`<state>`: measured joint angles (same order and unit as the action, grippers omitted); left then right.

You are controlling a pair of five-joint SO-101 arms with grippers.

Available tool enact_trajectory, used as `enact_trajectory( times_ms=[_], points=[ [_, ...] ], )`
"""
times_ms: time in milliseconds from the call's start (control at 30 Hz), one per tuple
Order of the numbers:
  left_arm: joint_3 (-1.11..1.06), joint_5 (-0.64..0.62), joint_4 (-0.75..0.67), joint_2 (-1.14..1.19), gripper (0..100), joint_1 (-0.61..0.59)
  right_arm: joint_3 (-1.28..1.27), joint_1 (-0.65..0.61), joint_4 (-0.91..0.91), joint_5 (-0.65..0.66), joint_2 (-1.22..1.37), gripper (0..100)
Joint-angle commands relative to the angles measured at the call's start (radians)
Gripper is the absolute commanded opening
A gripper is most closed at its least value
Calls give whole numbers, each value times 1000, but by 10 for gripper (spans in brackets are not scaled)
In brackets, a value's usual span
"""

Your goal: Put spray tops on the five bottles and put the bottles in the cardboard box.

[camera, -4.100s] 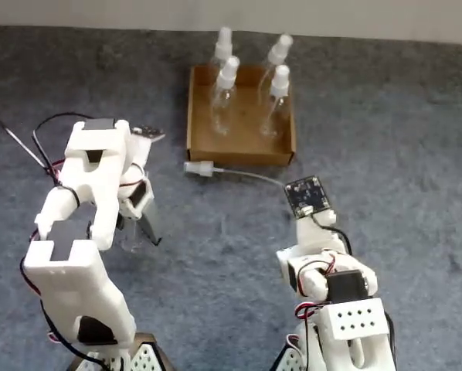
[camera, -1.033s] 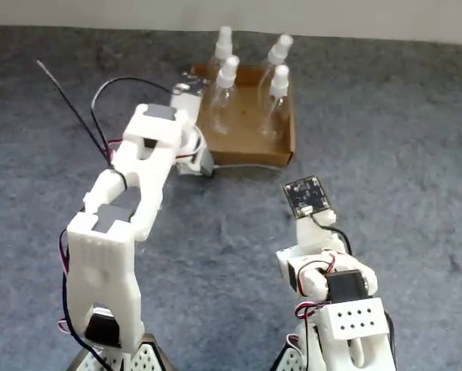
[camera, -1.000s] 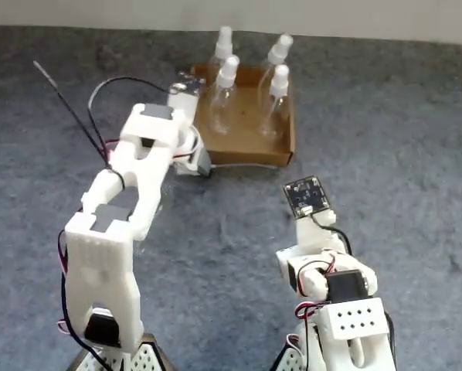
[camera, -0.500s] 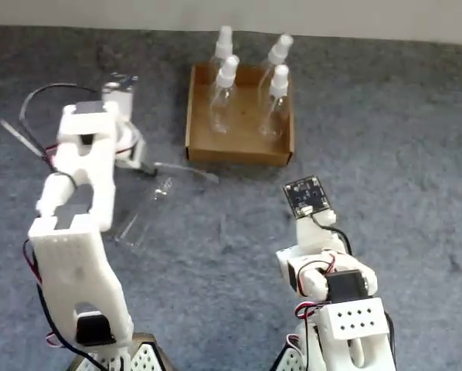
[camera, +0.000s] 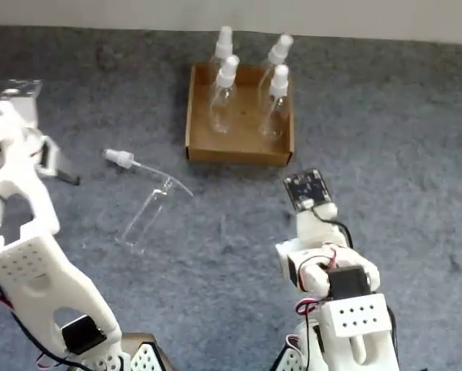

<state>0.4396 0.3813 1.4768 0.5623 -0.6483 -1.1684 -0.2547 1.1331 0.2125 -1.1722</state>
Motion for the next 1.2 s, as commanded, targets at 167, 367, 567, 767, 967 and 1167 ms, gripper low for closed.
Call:
enact_trajectory(
  times_ms=[167, 367, 567, 767, 967, 1167],
  points=[
    [139, 112, 92, -25, 242, -234, 518, -309, 38, -244, 492, 260],
    [137, 212, 71, -24, 242, -389, 915, -591, 38, -555, 869, 262],
    [136, 244, -14, -19, 242, -501, 1239, -727, 4, -741, 1191, 263],
    [136, 244, -60, -21, 242, -559, 1478, -740, -2, -902, 1426, 263],
    [134, 244, -64, -21, 242, -552, 1550, -753, -4, -956, 1593, 263],
    [134, 244, -61, -21, 242, -530, 1554, -750, 4, -957, 1699, 263]
  ],
)
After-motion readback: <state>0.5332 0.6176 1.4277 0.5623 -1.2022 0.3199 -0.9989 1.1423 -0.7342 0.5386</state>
